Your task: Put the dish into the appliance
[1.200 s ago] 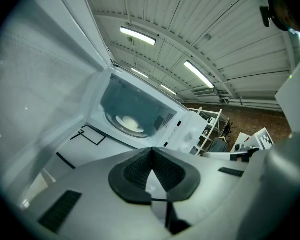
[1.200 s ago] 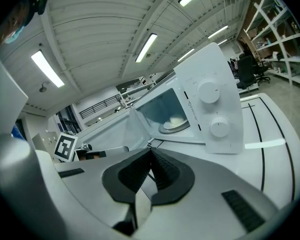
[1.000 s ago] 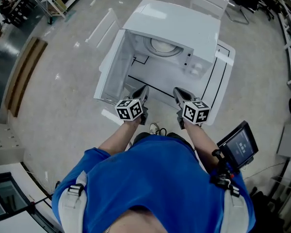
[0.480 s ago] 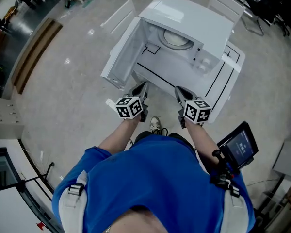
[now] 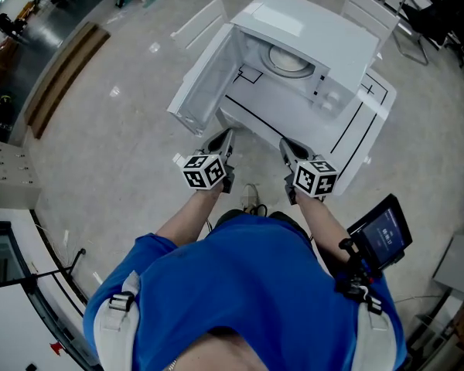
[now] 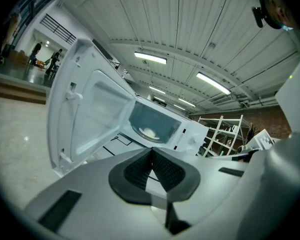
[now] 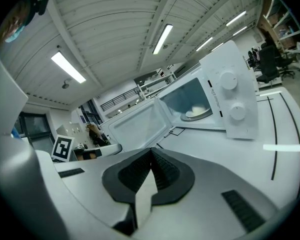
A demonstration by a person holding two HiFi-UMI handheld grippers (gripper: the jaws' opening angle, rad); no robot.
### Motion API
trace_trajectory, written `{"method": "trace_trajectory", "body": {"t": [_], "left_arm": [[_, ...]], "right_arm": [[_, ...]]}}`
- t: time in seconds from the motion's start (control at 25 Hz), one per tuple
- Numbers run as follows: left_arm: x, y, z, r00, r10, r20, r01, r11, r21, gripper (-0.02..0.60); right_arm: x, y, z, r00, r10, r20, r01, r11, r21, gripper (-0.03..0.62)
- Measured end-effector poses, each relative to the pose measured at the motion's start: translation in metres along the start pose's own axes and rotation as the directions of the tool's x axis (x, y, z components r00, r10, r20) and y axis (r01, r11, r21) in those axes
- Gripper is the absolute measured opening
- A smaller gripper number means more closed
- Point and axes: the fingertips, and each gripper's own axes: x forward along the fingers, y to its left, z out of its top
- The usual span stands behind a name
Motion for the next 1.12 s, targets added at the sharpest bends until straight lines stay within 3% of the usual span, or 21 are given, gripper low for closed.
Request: {"method": "trace_trajectory", "body": {"t": [0.28, 0.64, 0.76, 0.88, 1.12], "left_arm": [[-0.029, 0.030, 0.012, 0.994, 0.094, 0.051, -0.095, 0.995, 0.013, 0.006], [-0.087, 0.096, 0.051, 0.961, 0.241, 0.137, -0.252, 0.965, 0.071, 0.008], [-0.093, 0.109, 0.064, 0.959, 0.236, 0.154, -0.257, 0.957, 0.132, 0.011], [-0.093, 0.114, 0.071, 0.968, 0.206, 0.146, -0.232, 0.954, 0.191, 0.101], [-0.081, 0.114, 0.085, 0.981, 0.141, 0.129, -0.172, 0.949, 0.264, 0.109]], "right_arm": [[0.015, 0.018, -0.006, 0.998, 0.055, -0.028, -0.056, 0.998, -0.014, 0.002], [0.033, 0.050, -0.012, 0.990, 0.123, -0.071, -0.126, 0.991, -0.039, 0.002], [0.039, 0.054, -0.012, 0.988, 0.137, -0.076, -0.141, 0.989, -0.049, 0.002], [0.040, 0.057, -0.010, 0.987, 0.142, -0.076, -0.146, 0.988, -0.054, 0.002], [0.041, 0.057, -0.006, 0.988, 0.137, -0.069, -0.141, 0.988, -0.059, 0.002]]}}
